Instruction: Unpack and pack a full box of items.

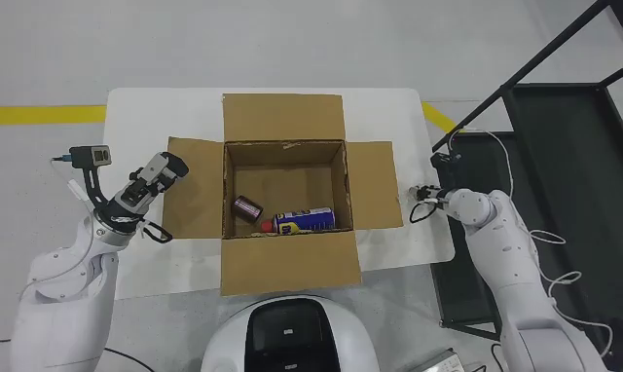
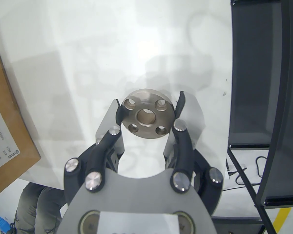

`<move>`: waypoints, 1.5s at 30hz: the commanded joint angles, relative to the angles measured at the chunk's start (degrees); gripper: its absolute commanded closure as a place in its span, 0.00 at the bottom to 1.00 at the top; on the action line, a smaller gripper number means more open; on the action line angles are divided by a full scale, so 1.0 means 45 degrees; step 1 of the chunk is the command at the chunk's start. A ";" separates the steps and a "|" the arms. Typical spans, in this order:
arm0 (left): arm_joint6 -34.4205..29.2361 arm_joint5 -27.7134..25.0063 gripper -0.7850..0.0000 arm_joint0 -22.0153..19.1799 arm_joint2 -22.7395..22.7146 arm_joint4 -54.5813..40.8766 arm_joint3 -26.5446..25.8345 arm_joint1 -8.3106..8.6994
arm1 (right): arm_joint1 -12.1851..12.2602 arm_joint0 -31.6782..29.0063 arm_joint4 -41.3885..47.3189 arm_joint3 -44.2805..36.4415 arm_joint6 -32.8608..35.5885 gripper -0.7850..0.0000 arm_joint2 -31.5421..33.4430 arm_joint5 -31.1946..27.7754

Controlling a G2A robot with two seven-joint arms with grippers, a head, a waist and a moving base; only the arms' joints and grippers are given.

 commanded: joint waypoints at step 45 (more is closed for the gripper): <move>0.0000 0.0000 0.00 0.0000 0.0000 0.0000 0.0000 0.0000 | 0.0159 -0.2225 -0.2002 -1.2348 0.0213 0.00 -0.2721 -0.2053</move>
